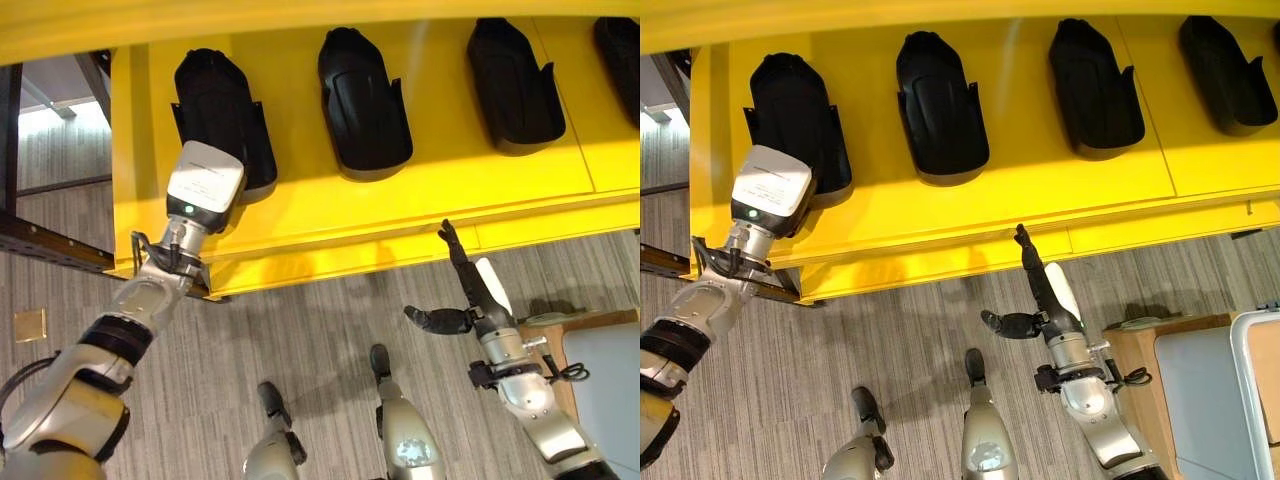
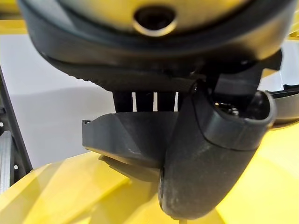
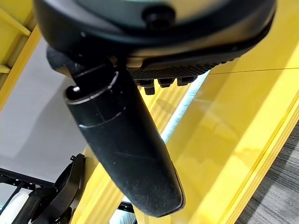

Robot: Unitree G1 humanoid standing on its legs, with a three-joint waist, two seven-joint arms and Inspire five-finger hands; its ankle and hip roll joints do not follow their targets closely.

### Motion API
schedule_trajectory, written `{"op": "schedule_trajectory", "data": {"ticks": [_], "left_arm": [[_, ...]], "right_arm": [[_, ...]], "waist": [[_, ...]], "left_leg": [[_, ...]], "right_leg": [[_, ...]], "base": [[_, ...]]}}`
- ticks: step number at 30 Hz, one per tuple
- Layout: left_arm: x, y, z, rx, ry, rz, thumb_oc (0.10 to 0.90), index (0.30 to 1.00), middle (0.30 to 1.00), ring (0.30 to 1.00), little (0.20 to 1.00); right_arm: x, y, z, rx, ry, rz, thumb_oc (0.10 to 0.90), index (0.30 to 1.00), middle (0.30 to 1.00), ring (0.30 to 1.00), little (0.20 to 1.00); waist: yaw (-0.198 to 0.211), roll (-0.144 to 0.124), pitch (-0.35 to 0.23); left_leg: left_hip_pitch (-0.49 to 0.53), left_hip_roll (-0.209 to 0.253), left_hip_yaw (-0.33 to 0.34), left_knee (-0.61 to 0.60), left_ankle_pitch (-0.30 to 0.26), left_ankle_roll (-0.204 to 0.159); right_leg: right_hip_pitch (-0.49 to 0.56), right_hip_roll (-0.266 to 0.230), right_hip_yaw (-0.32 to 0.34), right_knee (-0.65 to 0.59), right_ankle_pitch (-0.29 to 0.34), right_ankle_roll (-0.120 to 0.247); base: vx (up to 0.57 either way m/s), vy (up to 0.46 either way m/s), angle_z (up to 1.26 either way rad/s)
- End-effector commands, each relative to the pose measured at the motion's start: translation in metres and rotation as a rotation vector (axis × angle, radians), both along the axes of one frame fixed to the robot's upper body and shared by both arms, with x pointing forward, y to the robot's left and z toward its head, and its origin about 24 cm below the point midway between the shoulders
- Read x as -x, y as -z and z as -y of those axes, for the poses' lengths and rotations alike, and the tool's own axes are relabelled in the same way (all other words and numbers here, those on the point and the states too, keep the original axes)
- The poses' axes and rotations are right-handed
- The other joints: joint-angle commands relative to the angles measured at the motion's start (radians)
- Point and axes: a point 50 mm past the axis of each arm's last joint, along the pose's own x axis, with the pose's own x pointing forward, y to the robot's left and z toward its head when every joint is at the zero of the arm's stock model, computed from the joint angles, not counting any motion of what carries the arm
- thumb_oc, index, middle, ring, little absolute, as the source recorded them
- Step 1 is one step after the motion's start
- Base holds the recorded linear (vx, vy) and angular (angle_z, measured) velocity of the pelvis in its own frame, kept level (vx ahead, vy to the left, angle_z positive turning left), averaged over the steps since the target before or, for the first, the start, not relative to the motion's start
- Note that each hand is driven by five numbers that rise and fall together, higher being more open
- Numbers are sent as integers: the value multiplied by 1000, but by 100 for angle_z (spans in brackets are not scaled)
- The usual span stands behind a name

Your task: Move parts from the plastic box to the shelf.

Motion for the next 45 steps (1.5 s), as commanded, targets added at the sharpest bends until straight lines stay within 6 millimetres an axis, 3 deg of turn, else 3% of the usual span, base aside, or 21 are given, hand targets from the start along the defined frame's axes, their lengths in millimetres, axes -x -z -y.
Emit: {"op": "schedule_trajectory", "data": {"ticks": [1, 25, 45], "left_arm": [[15, -19, -73, -55, -291, 7, 400, 300, 300, 300, 300], [28, -3, -100, 84, -425, -11, 400, 300, 300, 300, 300], [23, -15, -95, -23, -399, -20, 400, 300, 300, 300, 300]], "right_arm": [[1, -53, -5, -48, -62, 279, 900, 1000, 1000, 1000, 1000], [2, -54, -3, -39, -60, 270, 900, 1000, 1000, 1000, 1000], [3, -55, 1, -18, -46, 272, 900, 1000, 1000, 1000, 1000]], "waist": [[18, -45, -29], [33, -50, -30], [33, -49, -35]], "left_leg": [[-116, 24, -76, 200, -47, 6], [-137, 33, -96, 213, -40, 2], [-154, 30, -100, 224, -40, 3]], "right_leg": [[-51, -79, -38, 134, -23, 37], [-63, -69, -45, 155, -31, 30], [-71, -71, -45, 154, -24, 29]], "base": [[0, 0, 0], [-1, -1, 1], [0, 0, 1]]}}
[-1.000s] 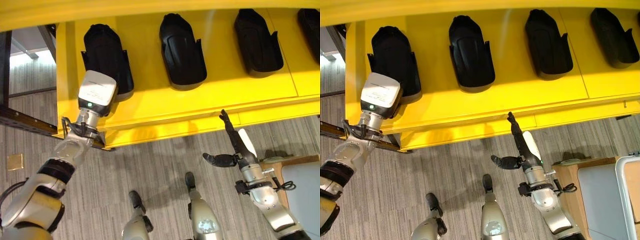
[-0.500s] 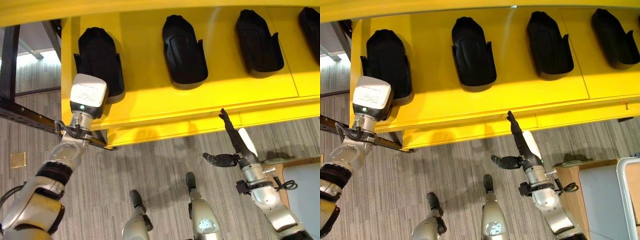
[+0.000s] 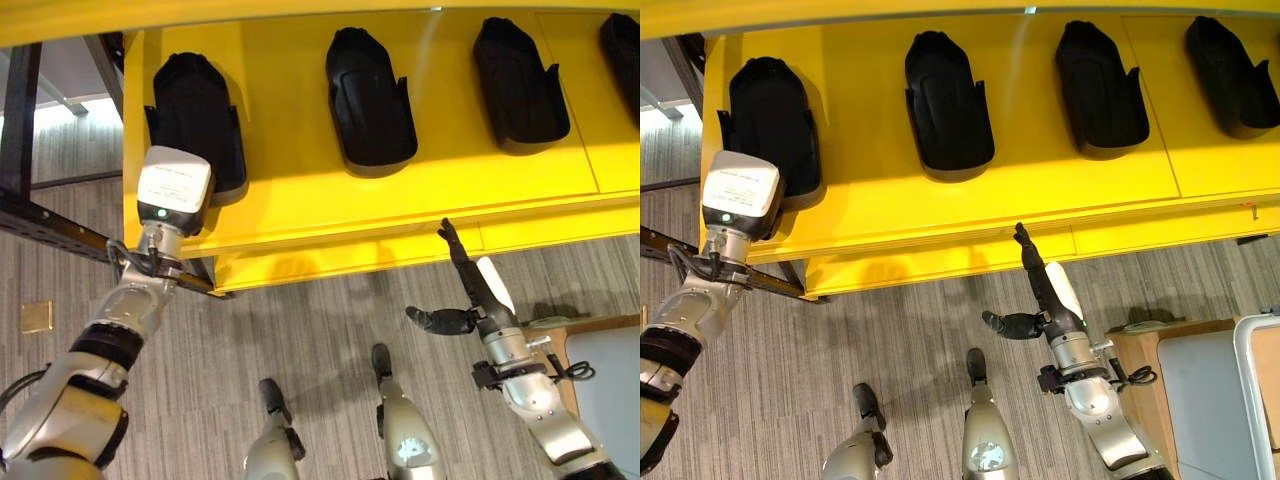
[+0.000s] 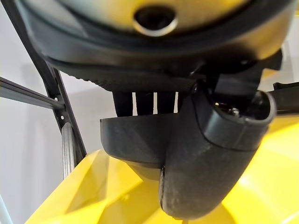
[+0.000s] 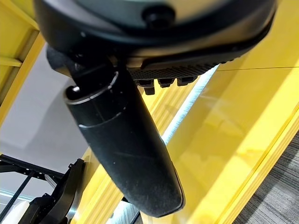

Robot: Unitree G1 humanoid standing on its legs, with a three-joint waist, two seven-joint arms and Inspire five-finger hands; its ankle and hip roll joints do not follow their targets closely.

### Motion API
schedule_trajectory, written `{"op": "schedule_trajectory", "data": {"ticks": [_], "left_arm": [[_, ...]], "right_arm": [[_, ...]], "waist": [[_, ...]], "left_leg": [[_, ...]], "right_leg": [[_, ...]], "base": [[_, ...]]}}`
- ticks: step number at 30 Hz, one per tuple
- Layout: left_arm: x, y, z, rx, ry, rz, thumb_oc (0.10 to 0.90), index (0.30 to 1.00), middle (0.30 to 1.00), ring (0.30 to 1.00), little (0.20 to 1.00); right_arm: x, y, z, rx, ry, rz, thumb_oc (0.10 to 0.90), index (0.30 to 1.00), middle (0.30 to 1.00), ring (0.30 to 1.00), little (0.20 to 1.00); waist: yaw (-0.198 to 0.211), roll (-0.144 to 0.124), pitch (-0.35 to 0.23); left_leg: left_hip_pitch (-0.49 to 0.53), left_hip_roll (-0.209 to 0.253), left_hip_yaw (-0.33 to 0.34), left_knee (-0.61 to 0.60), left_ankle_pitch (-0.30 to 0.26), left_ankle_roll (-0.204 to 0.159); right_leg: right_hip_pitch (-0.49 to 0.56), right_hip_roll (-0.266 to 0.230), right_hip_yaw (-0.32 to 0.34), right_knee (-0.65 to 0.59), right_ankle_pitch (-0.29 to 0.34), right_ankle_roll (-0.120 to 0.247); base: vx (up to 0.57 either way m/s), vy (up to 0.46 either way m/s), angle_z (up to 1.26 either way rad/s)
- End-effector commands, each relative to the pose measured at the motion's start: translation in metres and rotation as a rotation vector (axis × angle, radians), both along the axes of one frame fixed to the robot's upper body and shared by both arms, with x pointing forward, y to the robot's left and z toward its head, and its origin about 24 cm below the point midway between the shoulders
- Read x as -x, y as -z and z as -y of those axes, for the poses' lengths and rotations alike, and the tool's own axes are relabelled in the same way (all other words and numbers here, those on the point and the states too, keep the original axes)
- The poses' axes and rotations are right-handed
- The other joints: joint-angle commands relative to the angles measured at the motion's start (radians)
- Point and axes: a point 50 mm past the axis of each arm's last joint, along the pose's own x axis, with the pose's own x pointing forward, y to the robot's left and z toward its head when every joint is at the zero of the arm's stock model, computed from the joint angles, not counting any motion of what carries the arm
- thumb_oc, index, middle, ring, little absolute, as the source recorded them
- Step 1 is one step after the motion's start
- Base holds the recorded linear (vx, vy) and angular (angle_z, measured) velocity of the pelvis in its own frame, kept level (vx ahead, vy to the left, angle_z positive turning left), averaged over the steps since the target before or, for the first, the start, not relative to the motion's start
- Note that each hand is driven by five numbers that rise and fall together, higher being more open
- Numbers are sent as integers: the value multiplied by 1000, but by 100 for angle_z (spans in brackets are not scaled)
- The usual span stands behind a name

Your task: Move parts from the plastic box to the shelf.

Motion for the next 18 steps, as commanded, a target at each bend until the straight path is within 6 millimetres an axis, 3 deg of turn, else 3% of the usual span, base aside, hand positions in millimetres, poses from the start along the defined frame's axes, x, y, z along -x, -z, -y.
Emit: {"op": "schedule_trajectory", "data": {"ticks": [1, 7, 8, 9, 10, 18], "left_arm": [[17, -19, -65, -72, -261, -32, 400, 300, 300, 300, 300], [11, -27, -64, -130, -266, -60, 400, 300, 300, 300, 300], [11, -26, -64, -131, -269, -65, 422, 330, 330, 330, 330], [10, -26, -64, -131, -268, -65, 539, 495, 495, 495, 495], [10, -26, -65, -127, -278, -73, 900, 1000, 1000, 1000, 1000], [8, -31, -62, -124, -265, -76, 900, 1000, 1000, 1000, 1000]], "right_arm": [[1, -51, 0, -36, -32, 262, 900, 1000, 1000, 1000, 1000], [3, -51, 2, -29, -33, 258, 900, 1000, 1000, 1000, 1000], [3, -51, 1, -32, -34, 257, 900, 1000, 1000, 1000, 1000], [3, -51, 1, -32, -34, 257, 900, 1000, 1000, 1000, 1000], [3, -51, 1, -31, -36, 257, 900, 1000, 1000, 1000, 1000], [4, -49, 4, -26, -22, 245, 900, 1000, 1000, 1000, 1000]], "waist": [[30, -52, -39], [20, -53, -43], [18, -52, -43], [18, -52, -43], [17, -52, -44], [21, -51, -48]], "left_leg": [[-116, 26, -65, 182, -41, 3], [-125, 24, -62, 188, -42, 4], [-126, 23, -62, 190, -43, 5], [-126, 23, -62, 190, -43, 5], [-127, 24, -62, 191, -43, 5], [-130, 25, -65, 195, -45, 5]], "right_leg": [[-63, -68, -25, 142, -31, 33], [-74, -68, -15, 139, -24, 36], [-76, -68, -14, 140, -24, 36], [-77, -68, -13, 140, -24, 36], [-78, -68, -12, 140, -23, 37], [-73, -70, -14, 141, -28, 35]], "base": [[0, 0, 0], [0, 0, 0], [0, 0, 0], [0, 0, 0], [0, 0, 0], [0, 0, 0]]}}
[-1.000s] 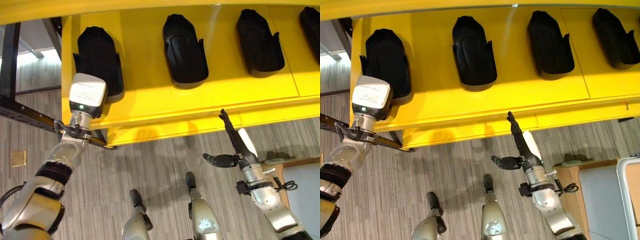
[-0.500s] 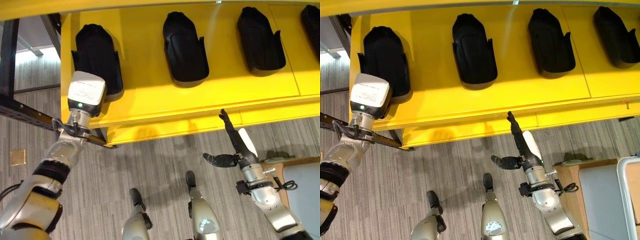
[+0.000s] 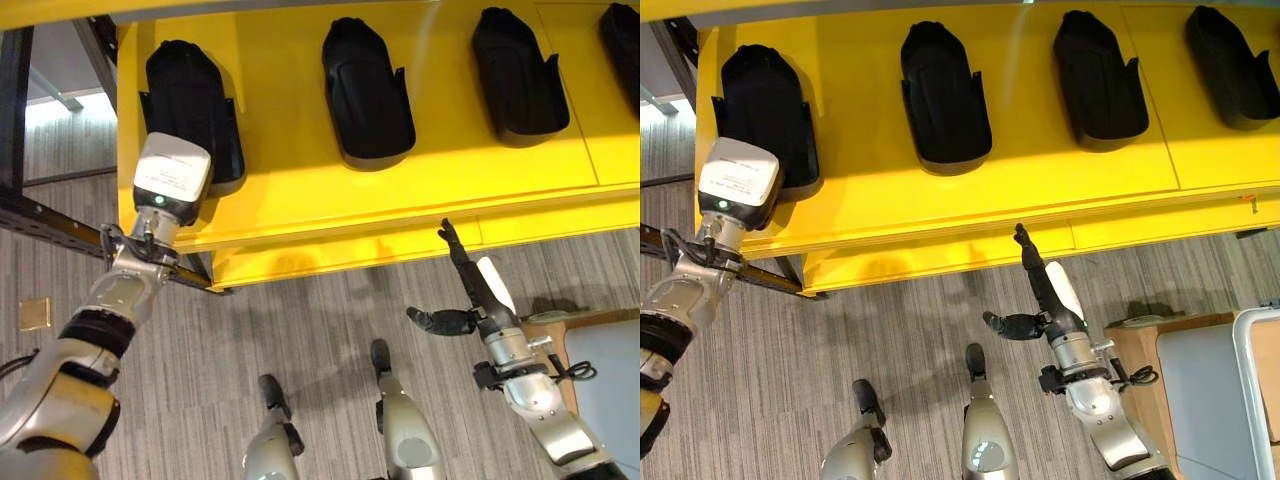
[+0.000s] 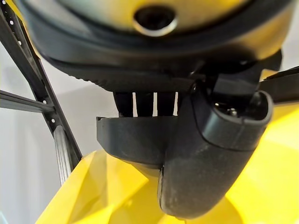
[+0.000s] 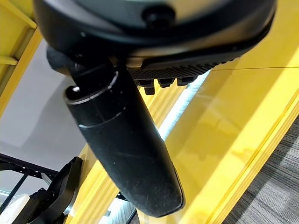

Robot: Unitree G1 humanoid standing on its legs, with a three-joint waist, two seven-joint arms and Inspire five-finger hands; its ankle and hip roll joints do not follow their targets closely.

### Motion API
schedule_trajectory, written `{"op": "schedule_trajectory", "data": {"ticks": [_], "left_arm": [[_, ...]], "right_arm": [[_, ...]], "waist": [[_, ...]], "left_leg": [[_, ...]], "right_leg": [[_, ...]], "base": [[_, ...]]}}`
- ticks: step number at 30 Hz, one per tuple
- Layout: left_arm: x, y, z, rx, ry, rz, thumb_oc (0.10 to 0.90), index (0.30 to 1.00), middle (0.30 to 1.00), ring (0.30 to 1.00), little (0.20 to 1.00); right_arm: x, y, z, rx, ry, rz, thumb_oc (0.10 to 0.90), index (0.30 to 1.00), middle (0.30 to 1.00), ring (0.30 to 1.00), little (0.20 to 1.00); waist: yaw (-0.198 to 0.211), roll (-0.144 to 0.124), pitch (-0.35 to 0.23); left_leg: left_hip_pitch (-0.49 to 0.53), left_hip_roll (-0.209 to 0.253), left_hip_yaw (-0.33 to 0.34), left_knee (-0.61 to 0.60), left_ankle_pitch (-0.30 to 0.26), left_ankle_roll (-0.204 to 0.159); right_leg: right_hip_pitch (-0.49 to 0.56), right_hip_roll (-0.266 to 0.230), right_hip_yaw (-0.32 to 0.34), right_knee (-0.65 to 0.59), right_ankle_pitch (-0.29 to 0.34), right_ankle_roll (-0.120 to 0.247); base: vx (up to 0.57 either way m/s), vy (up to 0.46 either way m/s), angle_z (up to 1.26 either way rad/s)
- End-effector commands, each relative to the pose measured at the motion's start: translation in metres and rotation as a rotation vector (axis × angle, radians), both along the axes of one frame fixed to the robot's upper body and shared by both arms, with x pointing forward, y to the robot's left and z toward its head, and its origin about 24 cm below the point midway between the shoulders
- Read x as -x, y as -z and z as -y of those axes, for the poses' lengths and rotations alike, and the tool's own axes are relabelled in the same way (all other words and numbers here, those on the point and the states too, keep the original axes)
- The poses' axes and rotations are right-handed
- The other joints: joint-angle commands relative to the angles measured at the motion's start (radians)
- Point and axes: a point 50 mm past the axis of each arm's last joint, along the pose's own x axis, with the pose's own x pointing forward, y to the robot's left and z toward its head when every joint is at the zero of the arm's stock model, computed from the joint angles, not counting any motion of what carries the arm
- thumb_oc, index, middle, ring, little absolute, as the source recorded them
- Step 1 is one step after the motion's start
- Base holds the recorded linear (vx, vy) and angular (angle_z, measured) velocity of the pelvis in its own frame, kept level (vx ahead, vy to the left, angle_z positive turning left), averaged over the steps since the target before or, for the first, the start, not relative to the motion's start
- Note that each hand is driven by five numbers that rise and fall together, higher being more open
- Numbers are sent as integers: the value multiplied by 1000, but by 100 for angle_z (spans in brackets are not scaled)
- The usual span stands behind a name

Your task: Move parts from the plastic box to the shelf.

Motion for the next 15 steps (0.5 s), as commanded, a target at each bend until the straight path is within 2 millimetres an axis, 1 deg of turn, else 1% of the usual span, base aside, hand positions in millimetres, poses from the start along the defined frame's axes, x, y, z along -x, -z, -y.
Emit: {"op": "schedule_trajectory", "data": {"ticks": [1, 5, 7, 9, 10, 14, 15], "left_arm": [[16, -18, -58, -79, -232, -41, 900, 1000, 1000, 1000, 1000], [19, -24, -57, -105, -216, -43, 900, 1000, 1000, 1000, 1000], [21, -33, -56, -126, -199, -29, 900, 1000, 1000, 1000, 1000], [23, -35, -57, -133, -198, -26, 900, 1000, 1000, 1000, 1000], [24, -42, -54, -149, -183, -11, 900, 1000, 1000, 1000, 1000], [30, -50, -55, -178, -171, 1, 900, 1000, 1000, 1000, 1000], [32, -50, -57, -178, -172, -1, 900, 1000, 1000, 1000, 1000]], "right_arm": [[4, -49, 4, -32, -18, 251, 900, 1000, 1000, 1000, 1000], [5, -49, 7, -23, -5, 243, 900, 1000, 1000, 1000, 1000], [5, -47, 9, -23, 5, 231, 900, 1000, 1000, 1000, 1000], [5, -46, 9, -25, 4, 227, 900, 1000, 1000, 1000, 1000], [5, -45, 10, -19, 9, 220, 900, 1000, 1000, 1000, 1000], [6, -43, 13, -16, 19, 206, 900, 1000, 1000, 1000, 1000], [6, -43, 13, -17, 21, 205, 900, 1000, 1000, 1000, 1000]], "waist": [[26, -47, -51], [30, -43, -54], [35, -39, -57], [36, -37, -57], [40, -34, -60], [46, -29, -64], [48, -27, -65]], "left_leg": [[-102, 24, -67, 172, -43, 3], [-100, 22, -72, 172, -44, 2], [-98, 22, -74, 170, -45, 2], [-97, 22, -75, 169, -44, 2], [-95, 22, -77, 168, -45, 2], [-90, 21, -79, 166, -46, 2], [-89, 21, -79, 165, -46, 2]], "right_leg": [[-43, -68, -24, 133, -40, 35], [-38, -68, -27, 135, -42, 35], [-35, -69, -31, 135, -44, 35], [-33, -69, -32, 136, -44, 35], [-31, -69, -33, 136, -45, 35], [-24, -70, -37, 134, -47, 35], [-23, -70, -38, 134, -49, 35]], "base": [[31, -2, 0], [0, 0, 0], [0, 0, 0], [0, 0, 0], [0, 0, 0], [0, 0, 0], [21, 5, 3]]}}
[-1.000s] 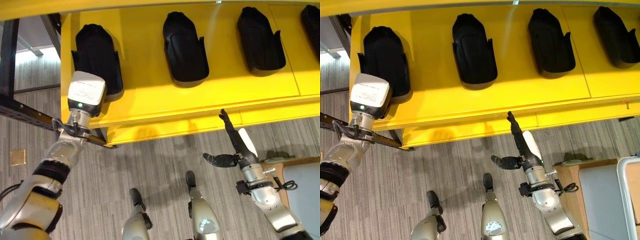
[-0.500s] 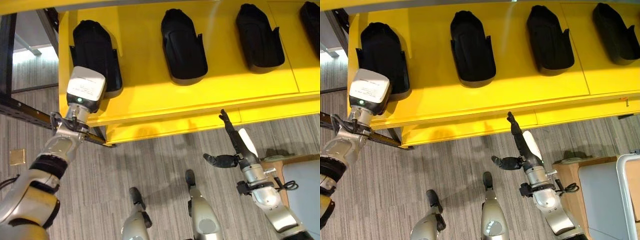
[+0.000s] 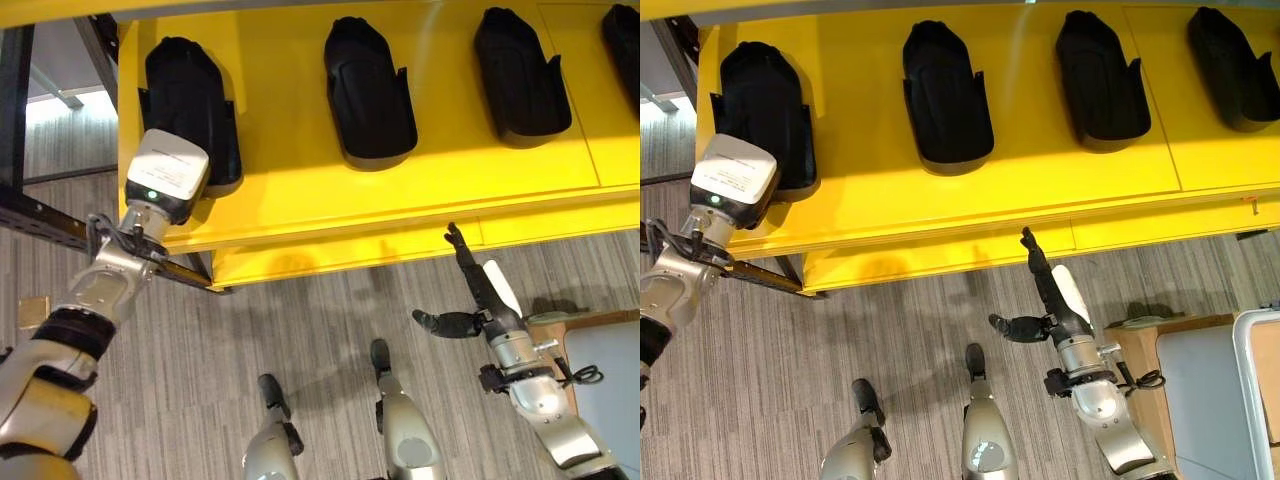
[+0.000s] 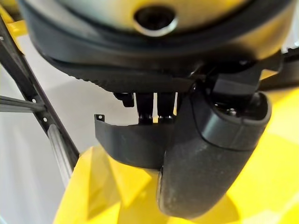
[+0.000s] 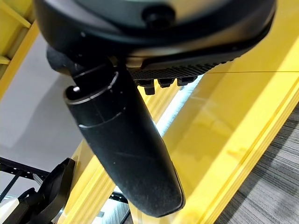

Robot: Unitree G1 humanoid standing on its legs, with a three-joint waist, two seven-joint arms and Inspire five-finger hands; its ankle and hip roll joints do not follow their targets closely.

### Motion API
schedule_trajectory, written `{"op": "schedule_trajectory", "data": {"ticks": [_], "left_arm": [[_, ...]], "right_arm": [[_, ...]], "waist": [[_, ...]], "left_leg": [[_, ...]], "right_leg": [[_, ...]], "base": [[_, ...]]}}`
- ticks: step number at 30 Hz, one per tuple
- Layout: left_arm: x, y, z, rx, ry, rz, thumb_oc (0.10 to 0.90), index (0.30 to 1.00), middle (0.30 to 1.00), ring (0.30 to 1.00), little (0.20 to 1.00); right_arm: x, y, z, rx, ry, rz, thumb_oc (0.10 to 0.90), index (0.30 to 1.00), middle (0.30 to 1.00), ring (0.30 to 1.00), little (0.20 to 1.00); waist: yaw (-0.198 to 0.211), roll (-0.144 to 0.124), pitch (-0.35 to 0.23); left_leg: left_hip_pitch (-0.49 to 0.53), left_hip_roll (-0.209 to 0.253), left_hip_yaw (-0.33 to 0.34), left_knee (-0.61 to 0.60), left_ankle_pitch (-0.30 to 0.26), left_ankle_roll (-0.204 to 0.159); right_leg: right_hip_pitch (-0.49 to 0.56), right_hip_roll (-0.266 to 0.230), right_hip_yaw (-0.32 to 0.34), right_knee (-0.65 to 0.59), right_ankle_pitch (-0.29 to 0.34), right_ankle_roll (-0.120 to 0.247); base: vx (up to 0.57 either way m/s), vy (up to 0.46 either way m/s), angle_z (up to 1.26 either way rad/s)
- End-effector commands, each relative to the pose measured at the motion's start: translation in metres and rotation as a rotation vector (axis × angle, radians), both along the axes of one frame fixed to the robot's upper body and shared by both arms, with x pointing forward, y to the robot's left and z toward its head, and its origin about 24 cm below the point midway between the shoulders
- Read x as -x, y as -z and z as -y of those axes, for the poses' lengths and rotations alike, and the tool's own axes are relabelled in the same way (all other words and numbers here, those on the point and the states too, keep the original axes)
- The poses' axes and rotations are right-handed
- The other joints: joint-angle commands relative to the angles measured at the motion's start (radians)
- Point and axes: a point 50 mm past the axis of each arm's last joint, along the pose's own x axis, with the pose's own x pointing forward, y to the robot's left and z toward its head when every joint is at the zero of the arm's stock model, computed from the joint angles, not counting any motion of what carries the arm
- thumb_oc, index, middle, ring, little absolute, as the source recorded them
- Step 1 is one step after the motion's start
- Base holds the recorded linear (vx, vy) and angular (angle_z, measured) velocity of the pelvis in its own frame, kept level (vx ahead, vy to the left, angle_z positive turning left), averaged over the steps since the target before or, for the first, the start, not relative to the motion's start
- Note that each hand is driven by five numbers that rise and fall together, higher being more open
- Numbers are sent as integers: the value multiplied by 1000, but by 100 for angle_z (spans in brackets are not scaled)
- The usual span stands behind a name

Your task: Move parts from the plastic box to the shelf.

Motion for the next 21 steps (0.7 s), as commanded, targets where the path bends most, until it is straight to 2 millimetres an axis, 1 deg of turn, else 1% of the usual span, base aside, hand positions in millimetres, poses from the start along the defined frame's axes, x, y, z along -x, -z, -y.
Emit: {"op": "schedule_trajectory", "data": {"ticks": [1, 5, 10, 12, 16, 21], "left_arm": [[23, -40, -51, -100, -172, 95, 900, 1000, 1000, 1000, 1000], [29, -44, -54, -121, -174, 98, 900, 1000, 1000, 1000, 1000], [33, -51, -53, -148, -163, 107, 900, 1000, 1000, 1000, 1000], [34, -56, -49, -158, -141, 115, 900, 1000, 1000, 1000, 1000], [36, -58, -47, -161, -127, 117, 900, 1000, 1000, 1000, 1000], [37, -65, -36, -154, -75, 144, 900, 1000, 1000, 1000, 1000]], "right_arm": [[1, -46, 6, -27, 4, 231, 900, 1000, 1000, 1000, 1000], [1, -45, 8, -25, 8, 221, 900, 1000, 1000, 1000, 1000], [2, -45, 8, -26, 8, 217, 900, 1000, 1000, 1000, 1000], [1, -44, 9, -22, 15, 215, 900, 1000, 1000, 1000, 1000], [1, -44, 11, -24, 21, 211, 900, 1000, 1000, 1000, 1000], [1, -45, 13, -20, 34, 211, 900, 1000, 1000, 1000, 1000]], "waist": [[43, -23, -69], [45, -16, -73], [48, -8, -79], [49, -4, -83], [49, -1, -86], [52, 3, -94]], "left_leg": [[-85, 19, -75, 163, -47, 2], [-78, 19, -79, 160, -48, 2], [-73, 18, -80, 160, -49, 3], [-70, 17, -82, 158, -49, 3], [-67, 16, -83, 158, -50, 3], [-58, 15, -83, 155, -53, 3]], "right_leg": [[-24, -70, -34, 135, -50, 35], [-15, -72, -37, 134, -51, 35], [-10, -74, -38, 133, -53, 35], [-5, -74, -41, 134, -55, 35], [-2, -74, -41, 135, -56, 34], [9, -74, -40, 132, -57, 33]], "base": [[16, 1, 4], [4, 1, 1], [7, -1, 3], [2, 1, 2], [3, -1, 5], [-3, -7, 4]]}}
